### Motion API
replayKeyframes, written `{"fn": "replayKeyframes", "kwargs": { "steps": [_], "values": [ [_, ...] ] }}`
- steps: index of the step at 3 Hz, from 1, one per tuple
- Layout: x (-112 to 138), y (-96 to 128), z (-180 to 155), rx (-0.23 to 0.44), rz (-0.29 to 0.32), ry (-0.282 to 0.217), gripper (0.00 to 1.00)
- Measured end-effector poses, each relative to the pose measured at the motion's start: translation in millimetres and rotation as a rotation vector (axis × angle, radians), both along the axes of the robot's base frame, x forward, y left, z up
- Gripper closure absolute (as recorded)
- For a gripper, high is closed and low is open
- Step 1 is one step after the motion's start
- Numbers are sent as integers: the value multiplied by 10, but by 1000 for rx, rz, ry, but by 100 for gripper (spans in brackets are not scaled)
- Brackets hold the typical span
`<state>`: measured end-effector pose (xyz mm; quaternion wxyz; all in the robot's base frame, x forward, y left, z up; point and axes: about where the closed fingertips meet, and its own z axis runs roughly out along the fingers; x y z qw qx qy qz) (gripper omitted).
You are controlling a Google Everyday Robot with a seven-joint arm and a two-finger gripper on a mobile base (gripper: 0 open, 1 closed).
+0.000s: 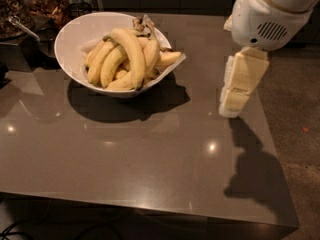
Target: Pick banana from white bowl
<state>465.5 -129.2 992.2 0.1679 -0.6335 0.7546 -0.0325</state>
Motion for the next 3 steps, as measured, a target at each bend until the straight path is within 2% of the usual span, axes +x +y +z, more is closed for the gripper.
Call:
{"fn": "replayKeyframes", "kwargs": {
  "steps": [1,2,3],
  "values": [
    [-62,448,57,-50,-19,-60,0],
    [-216,832,119,-110,47,-87,0],
    [-257,870,227,-102,51,-115,0]
  ]
}}
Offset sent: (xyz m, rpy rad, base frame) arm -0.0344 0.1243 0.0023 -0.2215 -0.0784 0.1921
